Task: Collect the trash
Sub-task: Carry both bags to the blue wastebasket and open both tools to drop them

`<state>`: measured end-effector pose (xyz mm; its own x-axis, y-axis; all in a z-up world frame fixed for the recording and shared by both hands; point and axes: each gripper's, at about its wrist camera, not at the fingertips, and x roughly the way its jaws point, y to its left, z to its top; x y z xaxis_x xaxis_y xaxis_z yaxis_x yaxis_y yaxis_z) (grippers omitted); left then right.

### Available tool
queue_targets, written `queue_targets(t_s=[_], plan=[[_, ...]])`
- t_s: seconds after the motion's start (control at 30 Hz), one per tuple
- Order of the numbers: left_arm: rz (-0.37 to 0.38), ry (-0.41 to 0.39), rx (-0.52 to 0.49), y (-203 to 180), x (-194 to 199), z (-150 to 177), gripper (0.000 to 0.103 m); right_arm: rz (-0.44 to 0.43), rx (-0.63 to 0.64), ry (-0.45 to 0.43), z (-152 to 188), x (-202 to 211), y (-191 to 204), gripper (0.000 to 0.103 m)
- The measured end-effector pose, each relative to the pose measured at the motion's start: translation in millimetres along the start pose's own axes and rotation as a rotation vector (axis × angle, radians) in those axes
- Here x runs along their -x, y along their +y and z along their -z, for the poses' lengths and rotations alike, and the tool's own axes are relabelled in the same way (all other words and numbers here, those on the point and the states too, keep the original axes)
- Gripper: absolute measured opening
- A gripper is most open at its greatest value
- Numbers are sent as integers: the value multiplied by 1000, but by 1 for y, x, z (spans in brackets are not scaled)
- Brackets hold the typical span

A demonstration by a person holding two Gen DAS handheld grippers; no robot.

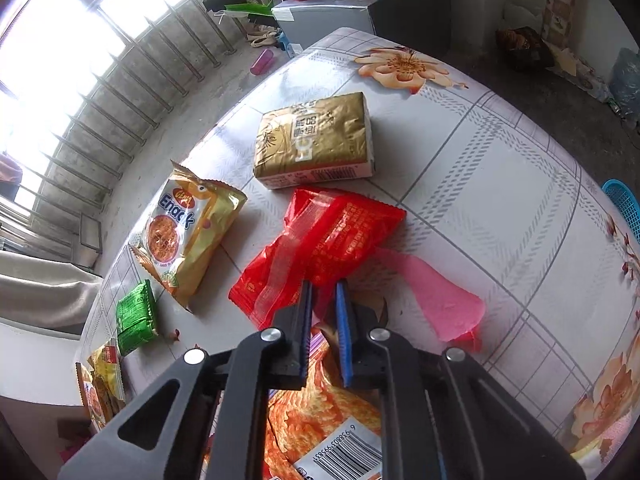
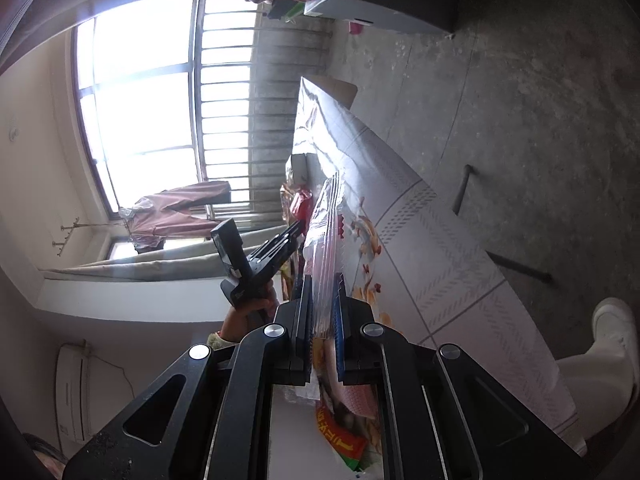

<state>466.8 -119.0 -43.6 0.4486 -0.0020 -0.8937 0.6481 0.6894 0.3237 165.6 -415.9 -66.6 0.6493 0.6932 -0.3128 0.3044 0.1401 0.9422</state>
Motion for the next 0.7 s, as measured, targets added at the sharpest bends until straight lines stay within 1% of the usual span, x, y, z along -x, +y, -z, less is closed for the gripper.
queue_targets(t_s=[0.13,0.3,0.43,0.57,0.63,0.7], plan=[[-6,-27,11,2,8,0,2,-11,-24,-14,5,11,-8,7],[-15,-86,5,2,35,3,0,-24,-29,-31,7,22,-10,7],[-3,-133,14,2,64,8,0,-36,-23,-49,11,27,-7,7],[26,-179,31,-2,96,14,0,-71,-27,-65,16,36,-8,7],[42,-207,29,-10,114,18,0,-91,-36,-81,19,44,-10,7],[59,-240,8,-26,133,18,0,-106,-41,-105,25,57,-12,7]])
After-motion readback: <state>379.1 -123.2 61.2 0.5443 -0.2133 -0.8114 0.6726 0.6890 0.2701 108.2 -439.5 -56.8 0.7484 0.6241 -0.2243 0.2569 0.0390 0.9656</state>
